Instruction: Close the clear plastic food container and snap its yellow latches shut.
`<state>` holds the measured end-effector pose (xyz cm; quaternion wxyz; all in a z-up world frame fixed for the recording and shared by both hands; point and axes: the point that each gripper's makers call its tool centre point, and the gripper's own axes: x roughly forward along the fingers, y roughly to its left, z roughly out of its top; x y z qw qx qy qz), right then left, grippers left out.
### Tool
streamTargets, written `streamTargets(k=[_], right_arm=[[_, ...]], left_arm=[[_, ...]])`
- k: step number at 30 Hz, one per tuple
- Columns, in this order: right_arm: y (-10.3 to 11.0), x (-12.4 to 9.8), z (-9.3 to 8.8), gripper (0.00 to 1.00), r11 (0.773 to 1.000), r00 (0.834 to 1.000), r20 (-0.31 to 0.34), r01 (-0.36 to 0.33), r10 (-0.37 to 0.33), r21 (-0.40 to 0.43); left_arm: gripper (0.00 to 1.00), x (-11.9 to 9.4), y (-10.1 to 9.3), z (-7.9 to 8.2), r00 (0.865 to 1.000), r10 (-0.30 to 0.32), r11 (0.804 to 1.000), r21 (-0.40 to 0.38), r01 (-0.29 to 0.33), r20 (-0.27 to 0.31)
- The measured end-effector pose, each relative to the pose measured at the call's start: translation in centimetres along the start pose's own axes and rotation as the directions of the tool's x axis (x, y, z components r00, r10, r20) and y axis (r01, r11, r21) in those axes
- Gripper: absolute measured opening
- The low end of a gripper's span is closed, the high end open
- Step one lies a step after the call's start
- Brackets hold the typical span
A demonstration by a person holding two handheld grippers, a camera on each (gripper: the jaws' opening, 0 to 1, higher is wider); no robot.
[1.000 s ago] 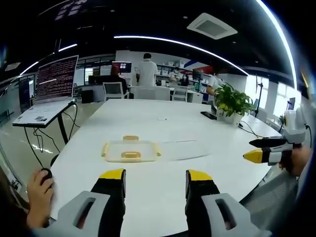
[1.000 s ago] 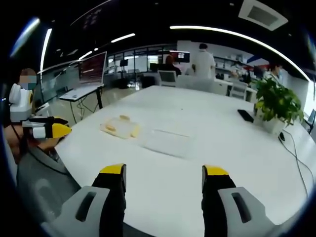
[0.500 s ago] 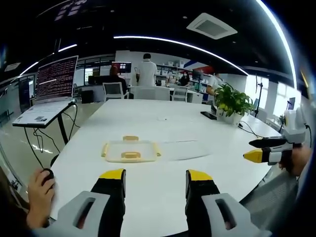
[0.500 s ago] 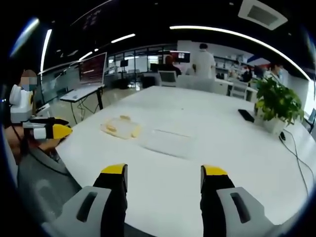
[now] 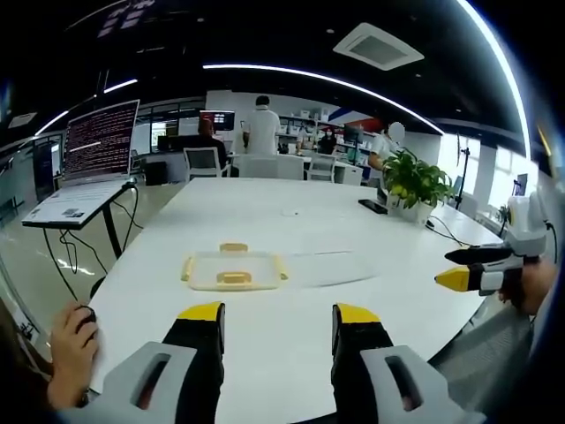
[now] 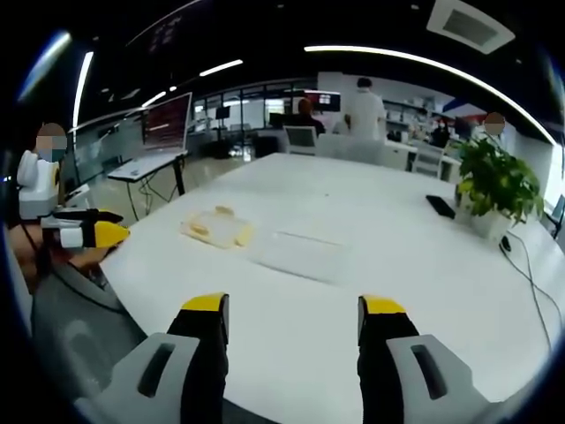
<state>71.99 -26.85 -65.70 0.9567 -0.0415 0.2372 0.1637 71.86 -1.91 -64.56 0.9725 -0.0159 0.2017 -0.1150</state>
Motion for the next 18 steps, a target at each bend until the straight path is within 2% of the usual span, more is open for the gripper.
streamTargets(k=[18], right_arm=[[-0.01, 0.01, -0.18, 0.56, 1.0, 1.0, -0.007, 0.0, 0.001, 0.008]], left_arm=[[0.43, -0.08, 0.03, -0.02, 1.0, 0.0, 1.0, -0.003, 0.0, 0.0]])
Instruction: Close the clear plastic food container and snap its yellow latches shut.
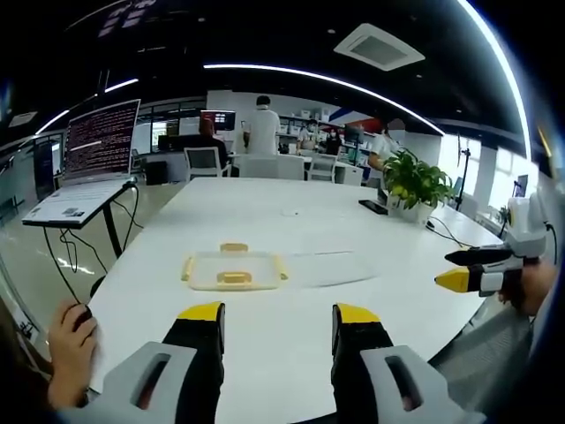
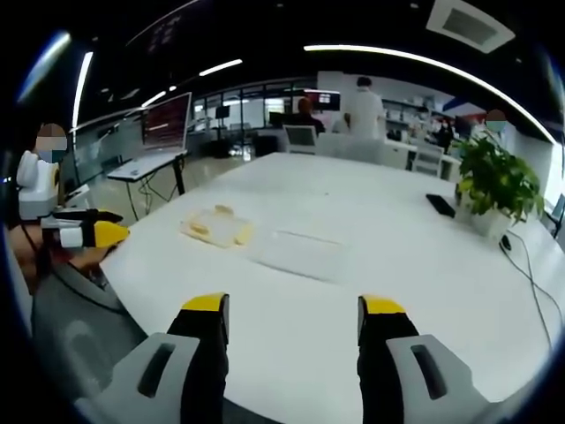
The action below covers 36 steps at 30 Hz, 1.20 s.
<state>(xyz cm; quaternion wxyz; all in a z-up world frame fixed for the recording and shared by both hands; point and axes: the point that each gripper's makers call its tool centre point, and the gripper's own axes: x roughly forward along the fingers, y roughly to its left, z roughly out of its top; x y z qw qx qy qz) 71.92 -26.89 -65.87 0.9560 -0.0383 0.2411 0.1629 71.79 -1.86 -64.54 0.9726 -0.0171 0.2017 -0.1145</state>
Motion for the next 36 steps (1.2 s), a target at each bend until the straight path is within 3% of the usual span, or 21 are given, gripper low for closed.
streamTargets(k=[10, 23, 36], right_arm=[[0.4, 0.3, -0.3, 0.56, 1.0, 1.0, -0.021, -0.017, 0.017, -0.021], [0.6, 0.8, -0.2, 0.56, 1.0, 0.999, -0.036, -0.03, 0.03, -0.001], [1.6, 3.0, 1.3, 0.56, 0.997, 0.996, -0.034, -0.078, 0.077, -0.019]], left_arm=[[0.43, 0.2, -0.4, -0.2, 1.0, -0.012, 1.0, 0.021, 0.012, -0.023], [0.43, 0.8, 0.7, -0.5, 0.997, 0.007, 1.0, 0.006, -0.006, -0.077], [0.42, 1.5, 1.3, -0.5, 0.995, 0.003, 1.0, 0.01, -0.003, -0.095]])
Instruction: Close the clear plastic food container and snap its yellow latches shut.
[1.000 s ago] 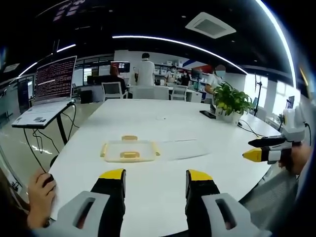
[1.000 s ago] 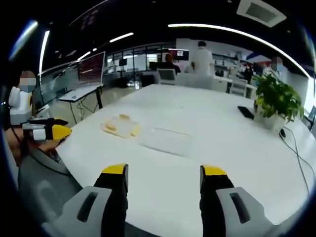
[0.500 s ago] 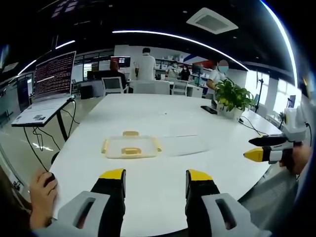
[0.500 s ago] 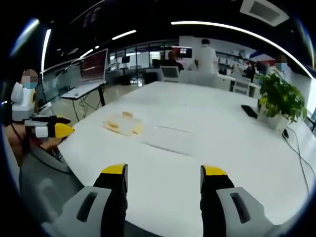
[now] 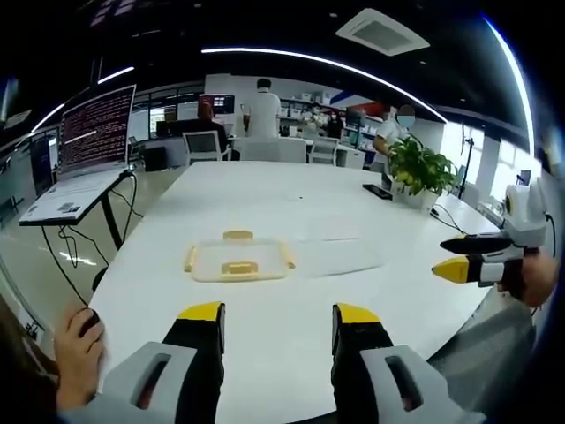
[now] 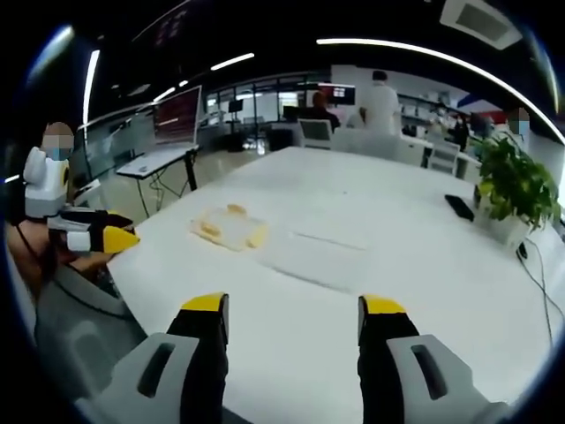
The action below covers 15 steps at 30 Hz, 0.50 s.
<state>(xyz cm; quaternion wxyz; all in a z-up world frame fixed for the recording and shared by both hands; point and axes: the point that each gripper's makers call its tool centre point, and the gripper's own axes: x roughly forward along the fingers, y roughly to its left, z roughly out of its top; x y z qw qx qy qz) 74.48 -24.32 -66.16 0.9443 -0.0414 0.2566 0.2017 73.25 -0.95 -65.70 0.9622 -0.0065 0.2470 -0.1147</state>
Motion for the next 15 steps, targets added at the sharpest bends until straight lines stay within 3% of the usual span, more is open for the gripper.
streamTargets(k=[15], right_arm=[[0.8, 3.1, 2.5, 0.56, 0.997, 0.998, 0.013, -0.065, 0.066, -0.038]], left_arm=[[0.43, 1.7, 2.1, 1.1, 1.0, 0.015, 1.0, 0.016, -0.015, -0.004]])
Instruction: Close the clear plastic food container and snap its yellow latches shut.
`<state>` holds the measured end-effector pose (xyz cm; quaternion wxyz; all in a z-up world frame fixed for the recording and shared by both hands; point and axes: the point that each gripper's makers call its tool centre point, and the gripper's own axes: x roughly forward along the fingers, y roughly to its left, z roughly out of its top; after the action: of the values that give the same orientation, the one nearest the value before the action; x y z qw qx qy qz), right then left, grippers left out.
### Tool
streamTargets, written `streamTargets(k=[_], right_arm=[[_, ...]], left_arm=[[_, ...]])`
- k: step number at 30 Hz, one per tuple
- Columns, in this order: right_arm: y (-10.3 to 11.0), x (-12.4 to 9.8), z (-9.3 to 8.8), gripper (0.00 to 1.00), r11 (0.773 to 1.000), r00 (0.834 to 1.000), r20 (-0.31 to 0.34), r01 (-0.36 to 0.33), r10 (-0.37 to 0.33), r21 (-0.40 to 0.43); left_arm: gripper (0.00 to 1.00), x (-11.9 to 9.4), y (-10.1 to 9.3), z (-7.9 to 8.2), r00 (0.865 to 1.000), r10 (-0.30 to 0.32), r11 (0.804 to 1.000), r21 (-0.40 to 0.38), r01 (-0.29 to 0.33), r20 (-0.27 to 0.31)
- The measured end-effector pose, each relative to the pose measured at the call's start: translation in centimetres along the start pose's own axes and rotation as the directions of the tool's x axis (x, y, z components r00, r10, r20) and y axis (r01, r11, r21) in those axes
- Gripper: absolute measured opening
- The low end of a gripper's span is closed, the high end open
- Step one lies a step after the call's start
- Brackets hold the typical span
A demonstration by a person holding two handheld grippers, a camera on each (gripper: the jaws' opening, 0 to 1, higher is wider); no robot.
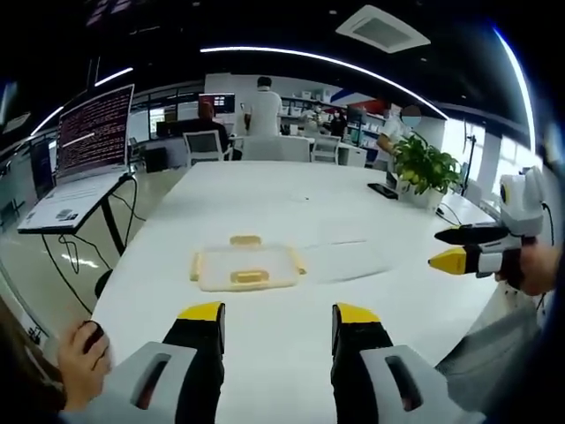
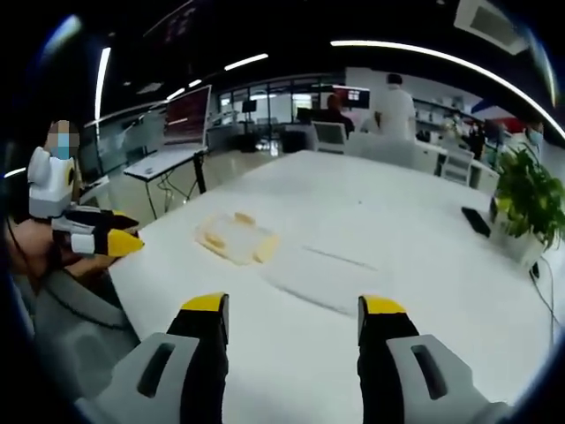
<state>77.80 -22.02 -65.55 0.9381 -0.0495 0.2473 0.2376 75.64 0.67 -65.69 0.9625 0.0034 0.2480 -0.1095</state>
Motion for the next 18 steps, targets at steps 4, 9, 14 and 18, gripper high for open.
streamTargets(k=[4, 9, 14, 18], right_arm=[[0.5, 0.8, 0.3, 0.56, 1.0, 1.0, -0.002, -0.023, 0.023, -0.013], [1.2, 1.9, 1.0, 0.56, 0.997, 0.998, -0.004, -0.055, 0.055, -0.046], [1.7, 3.3, 1.8, 0.56, 0.993, 0.996, -0.003, -0.091, 0.091, -0.07], [2.1, 4.5, 2.5, 0.56, 0.987, 0.992, -0.007, -0.124, 0.124, -0.098]], left_arm=[[0.43, 0.4, 0.9, 0.1, 1.0, 0.01, 1.0, 0.008, -0.01, -0.001], [0.43, 1.0, 1.8, 0.6, 1.0, 0.018, 0.999, 0.042, -0.019, 0.003], [0.43, 1.8, 2.6, 1.1, 1.0, 0.016, 0.997, 0.08, -0.016, 0.005], [0.43, 2.7, 3.1, 1.4, 1.0, 0.003, 0.993, 0.118, -0.002, -0.003]])
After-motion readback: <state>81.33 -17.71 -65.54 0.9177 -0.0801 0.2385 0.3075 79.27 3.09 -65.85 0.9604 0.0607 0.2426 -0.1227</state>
